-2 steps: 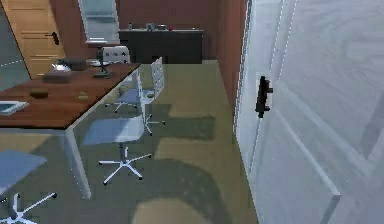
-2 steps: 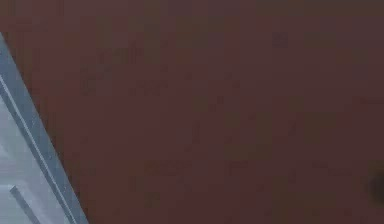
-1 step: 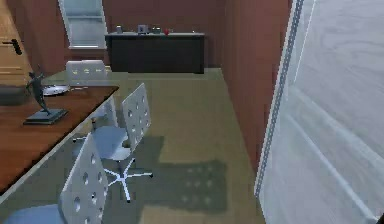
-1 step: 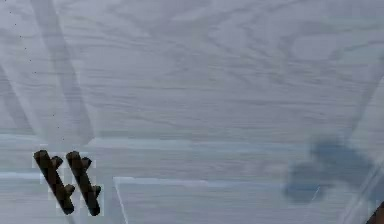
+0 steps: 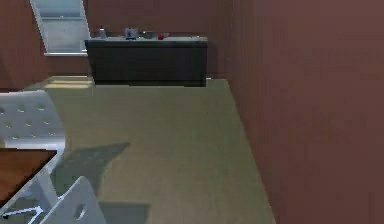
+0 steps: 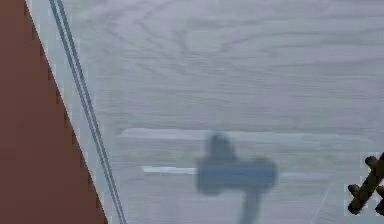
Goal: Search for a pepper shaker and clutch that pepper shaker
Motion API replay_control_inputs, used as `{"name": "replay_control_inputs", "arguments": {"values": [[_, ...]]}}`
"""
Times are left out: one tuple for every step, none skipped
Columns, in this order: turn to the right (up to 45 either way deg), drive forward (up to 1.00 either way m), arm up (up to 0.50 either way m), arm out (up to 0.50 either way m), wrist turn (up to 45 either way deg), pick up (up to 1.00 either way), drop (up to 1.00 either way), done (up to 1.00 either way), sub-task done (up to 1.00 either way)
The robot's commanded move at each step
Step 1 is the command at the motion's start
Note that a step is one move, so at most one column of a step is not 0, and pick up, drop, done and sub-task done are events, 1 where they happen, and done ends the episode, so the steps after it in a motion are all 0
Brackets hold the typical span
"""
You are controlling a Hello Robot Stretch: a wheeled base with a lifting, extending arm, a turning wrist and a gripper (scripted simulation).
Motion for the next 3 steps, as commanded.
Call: {"name": "replay_control_inputs", "arguments": {"values": [[0.0,1.0,0.0,0.0,0.0,0.0,0.0,0.0,0.0],[0.0,1.0,0.0,0.0,0.0,0.0,0.0,0.0,0.0],[0.0,1.0,0.0,0.0,0.0,0.0,0.0,0.0,0.0]]}}
